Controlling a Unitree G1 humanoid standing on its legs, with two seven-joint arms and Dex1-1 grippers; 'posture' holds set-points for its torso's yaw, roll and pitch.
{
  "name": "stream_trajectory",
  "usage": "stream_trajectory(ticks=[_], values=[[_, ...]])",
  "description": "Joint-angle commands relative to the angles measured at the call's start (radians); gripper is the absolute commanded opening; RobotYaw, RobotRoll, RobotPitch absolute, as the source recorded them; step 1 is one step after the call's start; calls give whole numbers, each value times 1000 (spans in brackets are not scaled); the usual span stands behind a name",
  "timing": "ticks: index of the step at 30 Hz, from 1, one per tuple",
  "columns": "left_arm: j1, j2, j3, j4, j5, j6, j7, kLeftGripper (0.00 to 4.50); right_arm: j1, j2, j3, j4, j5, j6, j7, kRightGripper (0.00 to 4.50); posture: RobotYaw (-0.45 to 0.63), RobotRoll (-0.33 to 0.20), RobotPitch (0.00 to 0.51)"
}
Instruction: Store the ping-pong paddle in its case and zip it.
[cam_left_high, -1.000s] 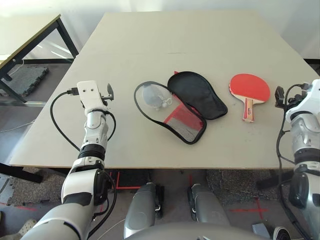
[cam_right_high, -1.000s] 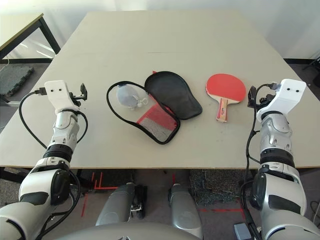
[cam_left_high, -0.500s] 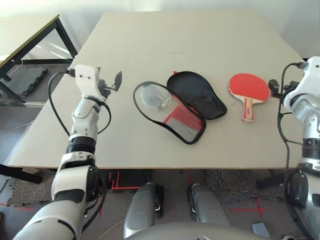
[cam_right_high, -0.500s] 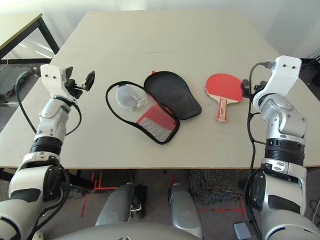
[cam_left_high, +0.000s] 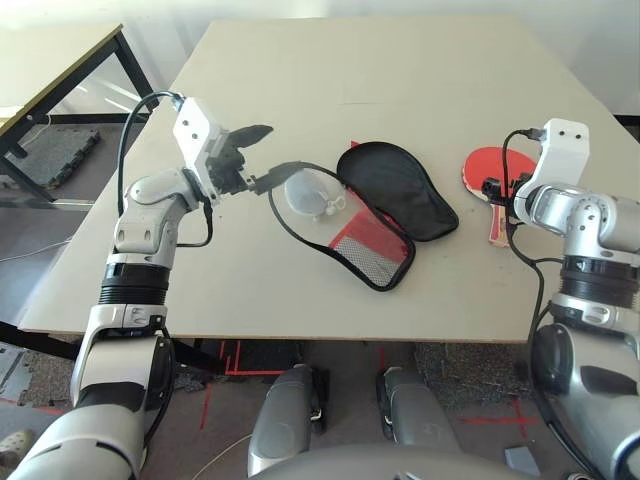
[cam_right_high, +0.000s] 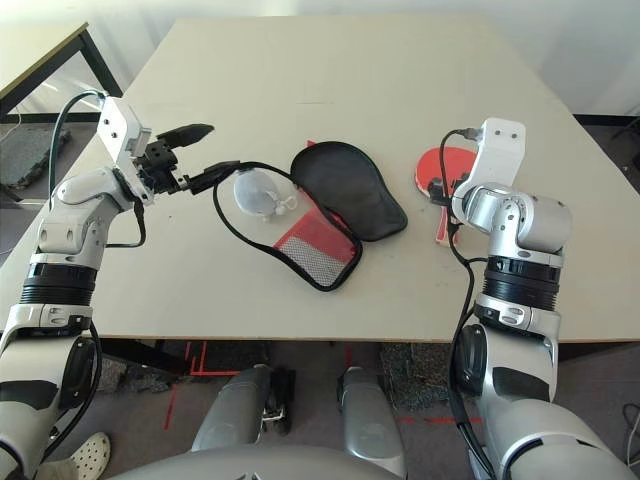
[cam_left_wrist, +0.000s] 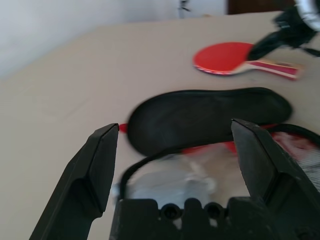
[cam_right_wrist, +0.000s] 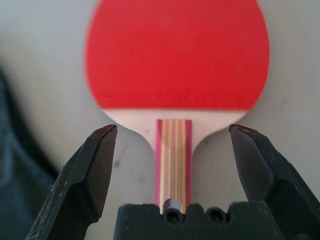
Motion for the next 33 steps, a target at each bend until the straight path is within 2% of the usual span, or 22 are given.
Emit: stream_trajectory(ticks=[1,6,9,16,17,24,28,33], values=[[24,-3,-25,-56,-18,39,-23,4500,-21,19,-58,37,-5,15,-28,4475,-3,0,121],[37,5,-26,-80,-19,54,-32,4500,-20,38,-69,43,2,73,-19,4475,-2,0,121],[41,8,-24,-85,-20,60,-41,4500,-18,51,-71,38,5,98,-8,3922,1,0,123],[58,14,-20,-77,-15,54,-53,4500,-13,31,-5,-7,-27,86,15,1286,1,0,126],[61,15,-20,-75,-14,53,-54,4500,-17,25,3,-16,-28,87,24,1043,1,0,126],[76,26,-21,-55,-2,34,-64,4500,-53,-12,57,-111,10,151,129,1045,3,0,131],[81,29,-20,-51,-1,30,-66,4500,-79,-11,82,-166,28,201,180,1045,5,0,131],[89,29,-20,-51,1,25,-62,4500,-88,17,162,-269,67,298,251,1045,13,0,131]])
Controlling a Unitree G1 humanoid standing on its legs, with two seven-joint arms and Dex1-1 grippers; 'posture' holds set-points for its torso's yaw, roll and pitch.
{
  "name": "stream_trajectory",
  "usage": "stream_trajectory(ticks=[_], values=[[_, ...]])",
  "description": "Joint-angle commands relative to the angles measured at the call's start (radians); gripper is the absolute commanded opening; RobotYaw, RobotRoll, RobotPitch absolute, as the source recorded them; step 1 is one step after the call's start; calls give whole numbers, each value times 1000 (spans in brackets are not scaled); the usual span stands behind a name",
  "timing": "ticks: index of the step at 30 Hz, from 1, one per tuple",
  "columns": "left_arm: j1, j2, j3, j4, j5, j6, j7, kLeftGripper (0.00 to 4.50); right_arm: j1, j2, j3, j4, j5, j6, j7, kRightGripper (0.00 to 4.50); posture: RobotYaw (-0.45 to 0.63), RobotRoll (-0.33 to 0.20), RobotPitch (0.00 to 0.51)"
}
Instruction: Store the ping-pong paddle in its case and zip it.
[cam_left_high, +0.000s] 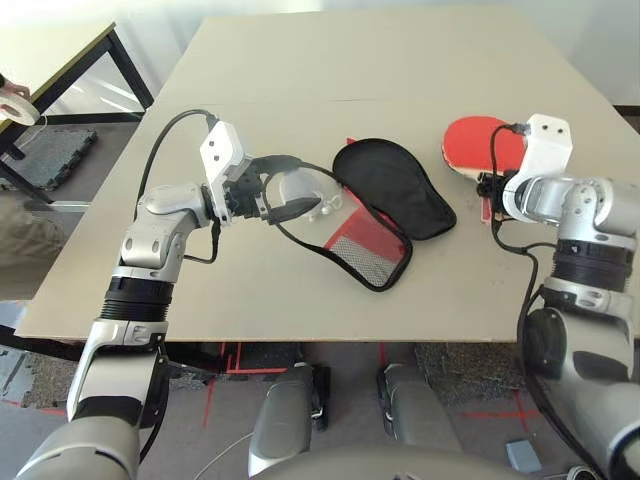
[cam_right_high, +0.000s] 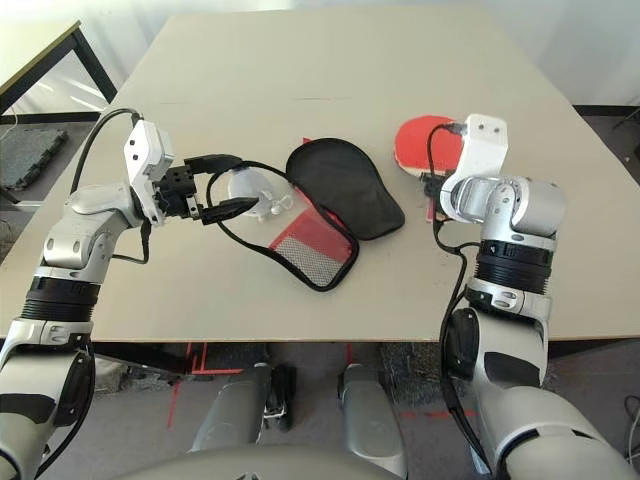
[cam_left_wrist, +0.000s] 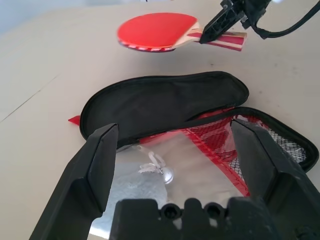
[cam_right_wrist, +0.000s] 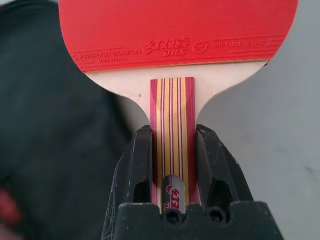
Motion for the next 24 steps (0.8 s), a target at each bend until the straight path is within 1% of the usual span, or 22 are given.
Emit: stream_trajectory(ticks=[1,6,10,17,24], values=[[18,13,-3,13,8,-8,-4,4500,-18,21,49,-84,36,62,49,1045,13,0,130],[23,12,0,13,10,-7,4,4500,-13,34,115,-107,75,108,130,1045,24,0,125],[27,12,2,8,10,-2,15,4500,-1,13,188,-86,81,81,187,1045,32,0,118],[41,12,5,-12,5,2,30,4500,10,-40,306,-13,54,-5,266,1045,56,0,116],[57,17,6,-33,5,13,46,4500,0,-50,371,59,33,-62,304,1045,72,0,117]])
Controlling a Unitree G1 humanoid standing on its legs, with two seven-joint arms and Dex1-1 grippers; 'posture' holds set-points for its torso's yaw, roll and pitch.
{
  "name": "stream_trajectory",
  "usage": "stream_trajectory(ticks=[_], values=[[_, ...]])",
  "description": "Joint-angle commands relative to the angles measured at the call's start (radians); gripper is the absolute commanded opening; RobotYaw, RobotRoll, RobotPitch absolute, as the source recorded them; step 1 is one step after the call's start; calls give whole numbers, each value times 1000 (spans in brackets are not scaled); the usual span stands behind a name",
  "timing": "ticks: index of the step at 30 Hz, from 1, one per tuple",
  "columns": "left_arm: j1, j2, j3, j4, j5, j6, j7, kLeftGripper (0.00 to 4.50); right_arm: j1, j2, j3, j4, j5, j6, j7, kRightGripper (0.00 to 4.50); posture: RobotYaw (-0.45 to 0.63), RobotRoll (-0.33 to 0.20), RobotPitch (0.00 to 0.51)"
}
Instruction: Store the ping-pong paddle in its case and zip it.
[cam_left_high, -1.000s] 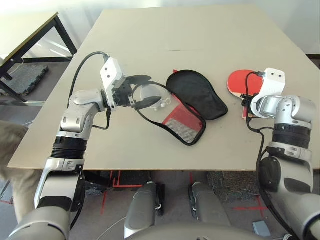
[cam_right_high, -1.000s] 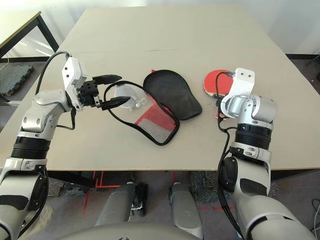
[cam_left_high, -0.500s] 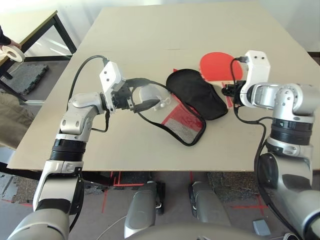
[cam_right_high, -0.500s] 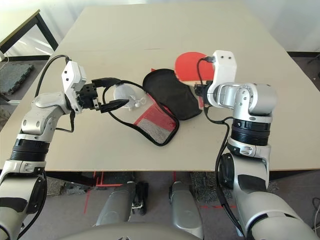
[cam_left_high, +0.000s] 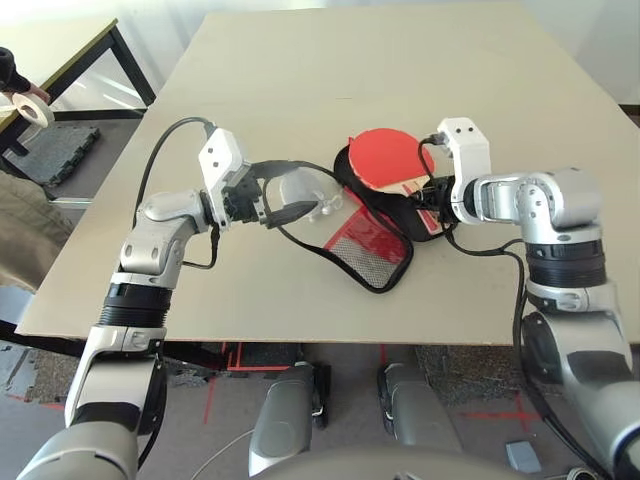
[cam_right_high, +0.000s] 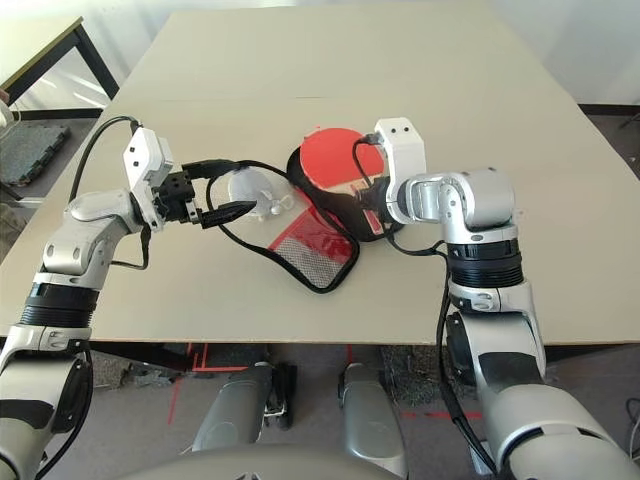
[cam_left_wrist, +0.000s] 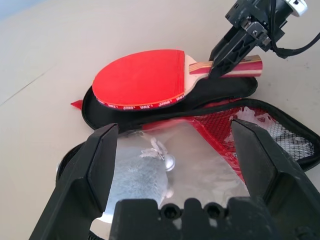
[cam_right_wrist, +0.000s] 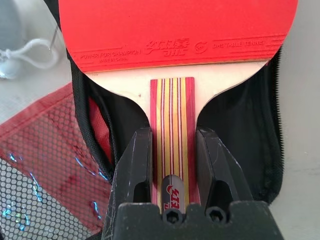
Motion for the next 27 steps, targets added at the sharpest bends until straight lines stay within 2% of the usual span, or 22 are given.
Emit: stream_trajectory(ticks=[1,27], values=[[18,16,6,-28,2,12,11,4500,-7,-1,29,38,-16,-55,23,1045,72,0,117],[41,29,16,-65,-2,41,43,4500,-72,11,99,267,-118,-257,127,1045,88,0,116]])
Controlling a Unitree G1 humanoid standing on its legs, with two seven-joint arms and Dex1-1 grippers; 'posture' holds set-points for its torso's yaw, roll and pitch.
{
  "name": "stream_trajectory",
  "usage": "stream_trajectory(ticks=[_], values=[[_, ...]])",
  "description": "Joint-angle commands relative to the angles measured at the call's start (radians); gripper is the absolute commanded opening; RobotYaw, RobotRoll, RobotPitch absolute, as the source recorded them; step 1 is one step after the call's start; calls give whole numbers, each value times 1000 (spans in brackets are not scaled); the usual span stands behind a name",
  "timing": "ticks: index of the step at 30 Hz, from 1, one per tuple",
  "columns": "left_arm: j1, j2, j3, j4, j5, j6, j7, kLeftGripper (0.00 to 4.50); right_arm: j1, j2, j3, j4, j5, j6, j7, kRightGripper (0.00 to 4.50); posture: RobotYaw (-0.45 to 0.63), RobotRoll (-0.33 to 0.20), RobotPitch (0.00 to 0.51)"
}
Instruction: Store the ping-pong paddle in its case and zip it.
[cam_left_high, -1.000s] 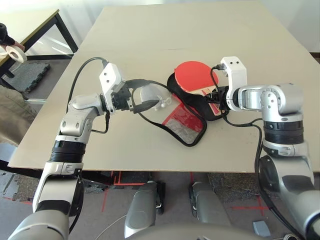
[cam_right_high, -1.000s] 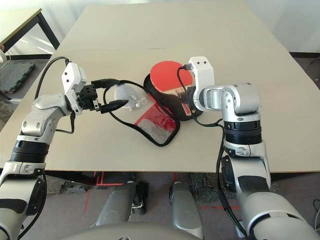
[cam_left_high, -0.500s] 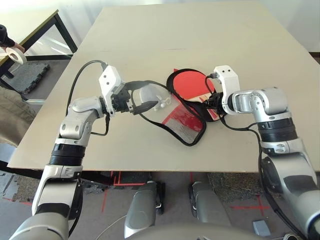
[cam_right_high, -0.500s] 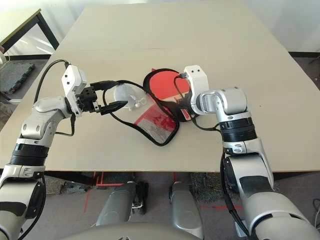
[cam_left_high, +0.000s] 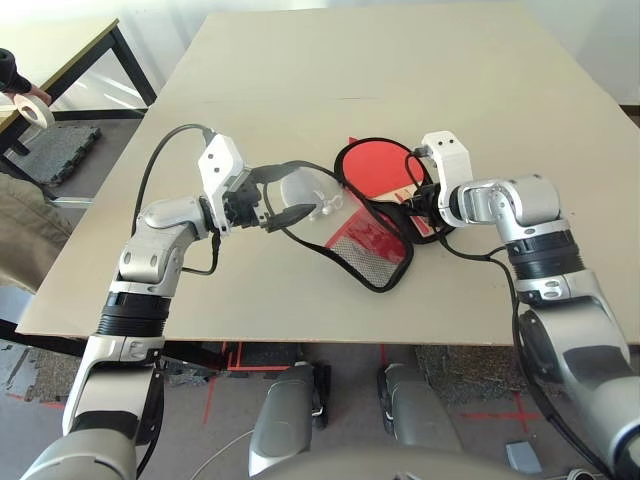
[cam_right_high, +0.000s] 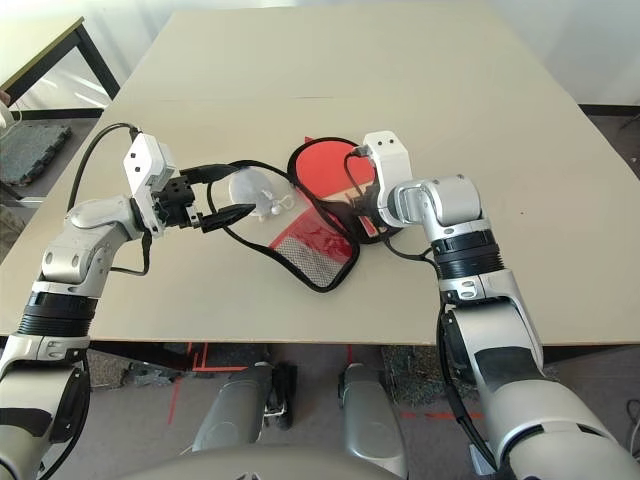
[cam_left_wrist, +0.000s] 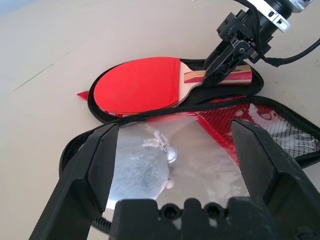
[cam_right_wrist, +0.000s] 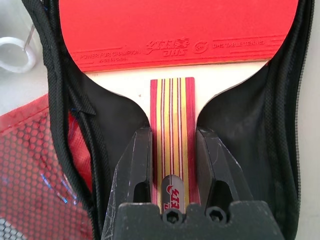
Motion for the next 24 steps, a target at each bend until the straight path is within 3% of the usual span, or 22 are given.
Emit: stream_trajectory(ticks=[1,4,8,10,17,20,24], values=[[6,26,16,-18,-3,12,3,4500,-25,-6,24,9,-18,-33,26,1395,88,0,116],[-8,43,50,-1,-4,-11,18,4500,-26,-25,36,1,-24,-44,61,2475,88,0,117],[-1,122,79,10,-28,34,-35,4500,2,-70,25,-72,-6,-103,137,3980,89,0,120],[14,169,76,14,-28,47,-71,4500,33,-91,-14,-115,15,-184,186,4466,89,0,121],[86,293,1,8,8,103,-200,4500,82,-228,-142,-102,41,-509,343,4466,78,0,122],[103,278,-42,7,39,70,-204,4500,92,-269,-184,-40,42,-590,376,4466,72,0,123],[75,202,-93,15,65,44,-182,4500,107,-317,-219,30,27,-663,385,4466,63,0,122]])
